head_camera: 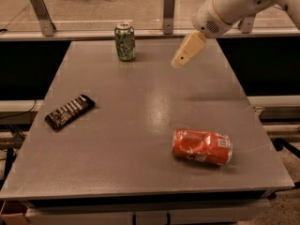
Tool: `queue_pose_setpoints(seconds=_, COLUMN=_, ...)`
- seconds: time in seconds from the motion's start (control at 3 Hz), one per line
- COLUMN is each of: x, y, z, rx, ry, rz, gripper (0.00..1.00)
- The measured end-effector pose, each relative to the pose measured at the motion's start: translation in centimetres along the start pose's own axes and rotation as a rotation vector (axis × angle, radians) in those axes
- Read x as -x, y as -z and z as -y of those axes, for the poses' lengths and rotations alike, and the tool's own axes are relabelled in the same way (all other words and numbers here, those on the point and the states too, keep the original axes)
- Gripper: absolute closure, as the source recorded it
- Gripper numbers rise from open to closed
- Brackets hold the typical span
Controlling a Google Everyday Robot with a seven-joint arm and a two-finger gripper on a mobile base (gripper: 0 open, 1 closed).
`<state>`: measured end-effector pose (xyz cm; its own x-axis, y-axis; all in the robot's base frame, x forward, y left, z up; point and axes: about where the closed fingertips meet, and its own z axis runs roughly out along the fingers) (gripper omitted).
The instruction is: Move green can near rxbar chocolate
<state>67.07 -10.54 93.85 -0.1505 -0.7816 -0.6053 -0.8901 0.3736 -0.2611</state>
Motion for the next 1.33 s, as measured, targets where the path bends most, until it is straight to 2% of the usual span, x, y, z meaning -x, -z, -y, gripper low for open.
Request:
queue_pose_setpoints(seconds=0.33, x=2.4, y=-3.3, z=1.9, rx=-0.011, ry=-0.042, rz=0.103, gripper=0.00)
queue_pose_setpoints(seconds=0.67, x=5.4, y=-7.4, z=4.9, rx=-0.022, ry=-0.098, rz=0.234, gripper=0.00)
queue_pose_setpoints(seconds=1.0, x=7.9, y=-10.5, z=6.6, rx=-0.028, ry=-0.154, rz=0.327, gripper=0.00)
queue_pose_setpoints(seconds=1.33, x=10.6, y=-12.5, z=6.9, rx=-0.019, ry=-0.183, rz=0.400, gripper=0.00)
